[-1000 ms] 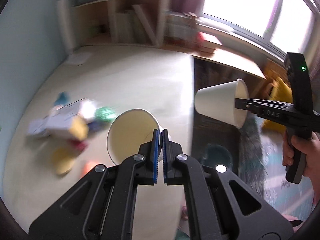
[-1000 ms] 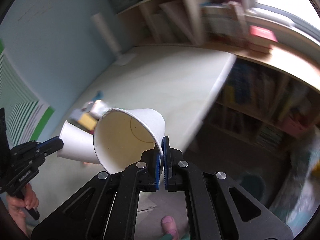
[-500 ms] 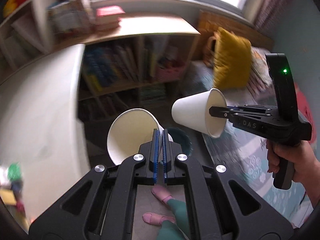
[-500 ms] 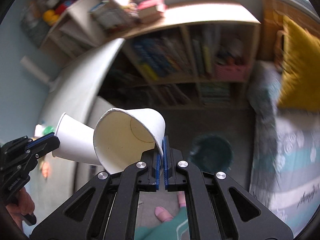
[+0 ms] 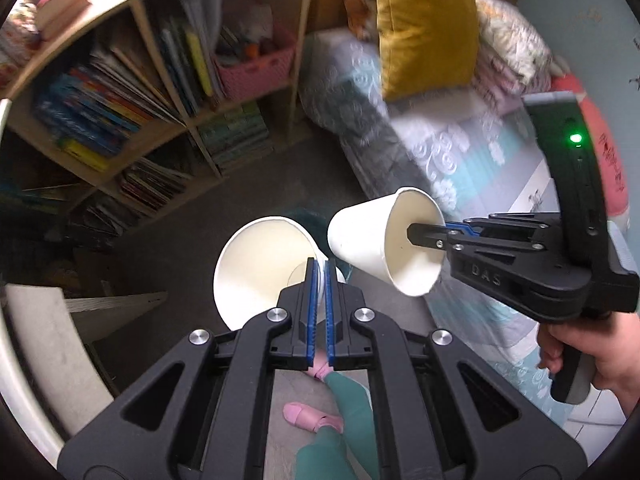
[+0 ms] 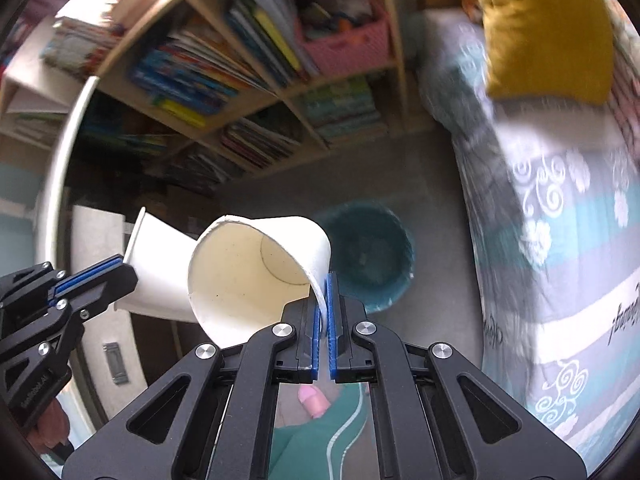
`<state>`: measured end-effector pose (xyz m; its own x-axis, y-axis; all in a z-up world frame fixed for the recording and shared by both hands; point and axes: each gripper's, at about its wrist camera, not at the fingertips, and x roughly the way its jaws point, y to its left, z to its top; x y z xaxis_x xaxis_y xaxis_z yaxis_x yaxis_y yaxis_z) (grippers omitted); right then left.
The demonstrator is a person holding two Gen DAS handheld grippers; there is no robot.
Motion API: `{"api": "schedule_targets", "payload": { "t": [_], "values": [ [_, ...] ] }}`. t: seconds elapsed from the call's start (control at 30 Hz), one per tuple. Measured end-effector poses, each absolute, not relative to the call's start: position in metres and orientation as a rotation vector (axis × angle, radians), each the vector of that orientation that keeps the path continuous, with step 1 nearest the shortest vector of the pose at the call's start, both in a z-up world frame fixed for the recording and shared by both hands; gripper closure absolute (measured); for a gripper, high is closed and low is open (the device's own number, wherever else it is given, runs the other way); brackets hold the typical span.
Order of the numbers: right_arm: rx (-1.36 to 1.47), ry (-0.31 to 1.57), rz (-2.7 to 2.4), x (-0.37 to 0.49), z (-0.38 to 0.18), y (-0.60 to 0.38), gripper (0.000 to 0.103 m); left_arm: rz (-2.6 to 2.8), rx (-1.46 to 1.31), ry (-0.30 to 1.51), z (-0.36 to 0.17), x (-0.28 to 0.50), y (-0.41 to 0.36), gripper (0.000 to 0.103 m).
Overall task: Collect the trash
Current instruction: 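Carry both cups to the teal wastebasket and open both tools over it, then swing both open tools back toward the table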
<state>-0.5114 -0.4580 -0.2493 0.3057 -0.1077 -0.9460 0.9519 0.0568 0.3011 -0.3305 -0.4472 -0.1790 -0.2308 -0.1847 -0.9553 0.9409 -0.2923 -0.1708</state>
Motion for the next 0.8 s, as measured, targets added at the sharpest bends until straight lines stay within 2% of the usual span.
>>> {"api": "schedule_targets", "payload": {
  "t": [0.07, 0.13, 0.17, 0.23, 0.27, 0.3, 0.37, 0.47, 0.6, 0.7, 0.8],
  "values": [
    [1.269, 0.917, -0.99, -0.515, -0.266, -0.459, 0.094, -1.632, 1.172, 1.061, -0.203, -0.339, -0.457, 0.099],
    [1.296, 0.907, -0.978, -0.519, -0.281, -0.461, 0.092, -1.605, 1.193, 1.079, -0.224, -0.343, -0.465, 0.083],
    [1.296, 0.914, -0.974, -0.519, -0.289, -0.462, 0.091, -1.594, 1.201, 1.092, -0.234, -0.344, -0.468, 0.067],
    [1.31, 0.929, -0.978, -0.521, -0.302, -0.463, 0.072, -1.552, 1.247, 1.113, -0.257, -0.346, -0.474, 0.066],
    [1.312, 0.926, -0.987, -0.524, -0.305, -0.464, 0.054, -1.537, 1.27, 1.123, -0.264, -0.346, -0.475, 0.066],
    [1.31, 0.925, -0.993, -0.525, -0.308, -0.464, 0.05, -1.52, 1.291, 1.123, -0.27, -0.346, -0.475, 0.065],
    [1.313, 0.925, -1.003, -0.531, -0.31, -0.464, 0.051, -1.495, 1.326, 1.106, -0.276, -0.346, -0.475, 0.064],
    [1.322, 0.904, -1.013, -0.541, -0.31, -0.464, 0.05, -1.493, 1.324, 1.09, -0.275, -0.341, -0.472, 0.054],
    [1.321, 0.875, -1.029, -0.551, -0.301, -0.461, 0.044, -1.479, 1.307, 1.099, -0.269, -0.332, -0.466, 0.052],
    [1.306, 0.854, -1.028, -0.553, -0.288, -0.461, 0.036, -1.463, 1.277, 1.108, -0.258, -0.322, -0.46, 0.044],
    [1.281, 0.83, -0.998, -0.549, -0.272, -0.461, 0.032, -1.454, 1.222, 1.115, -0.24, -0.308, -0.451, 0.043]
  ]
}}
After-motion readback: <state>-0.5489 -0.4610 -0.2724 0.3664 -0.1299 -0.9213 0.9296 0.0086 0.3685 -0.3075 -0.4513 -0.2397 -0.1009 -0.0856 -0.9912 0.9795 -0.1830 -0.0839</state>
